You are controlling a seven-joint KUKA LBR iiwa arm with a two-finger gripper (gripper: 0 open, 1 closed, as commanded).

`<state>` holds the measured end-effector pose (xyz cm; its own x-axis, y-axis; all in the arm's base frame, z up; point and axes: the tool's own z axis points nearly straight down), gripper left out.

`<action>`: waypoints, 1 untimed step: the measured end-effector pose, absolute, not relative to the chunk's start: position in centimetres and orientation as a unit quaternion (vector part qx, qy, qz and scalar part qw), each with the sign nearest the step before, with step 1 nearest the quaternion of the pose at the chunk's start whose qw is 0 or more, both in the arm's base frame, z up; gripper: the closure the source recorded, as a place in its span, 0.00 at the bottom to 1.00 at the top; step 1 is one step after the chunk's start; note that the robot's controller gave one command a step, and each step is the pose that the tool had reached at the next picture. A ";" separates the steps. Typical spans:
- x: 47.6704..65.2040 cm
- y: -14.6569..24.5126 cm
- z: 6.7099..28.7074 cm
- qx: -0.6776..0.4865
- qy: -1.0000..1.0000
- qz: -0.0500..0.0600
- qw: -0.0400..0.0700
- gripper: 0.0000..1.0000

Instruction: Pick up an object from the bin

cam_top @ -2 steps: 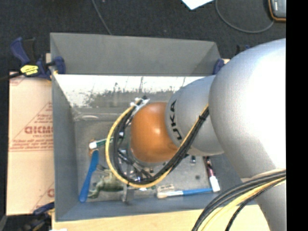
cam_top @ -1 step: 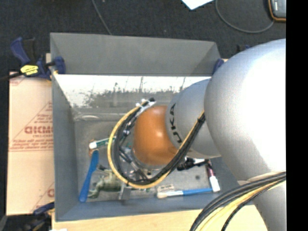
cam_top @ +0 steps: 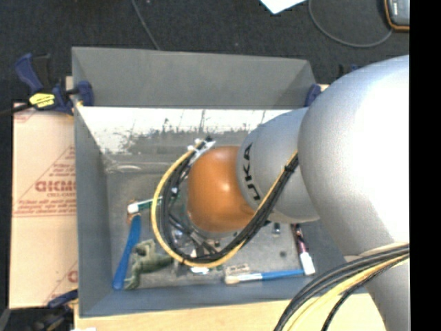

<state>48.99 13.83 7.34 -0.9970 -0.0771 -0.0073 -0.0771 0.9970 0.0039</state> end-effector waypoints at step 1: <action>49.0 13.8 7.3 -0.038 0.999 0.002 0.004 1.00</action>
Offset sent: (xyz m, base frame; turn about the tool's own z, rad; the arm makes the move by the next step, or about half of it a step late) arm -0.0001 0.0000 0.0823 0.0004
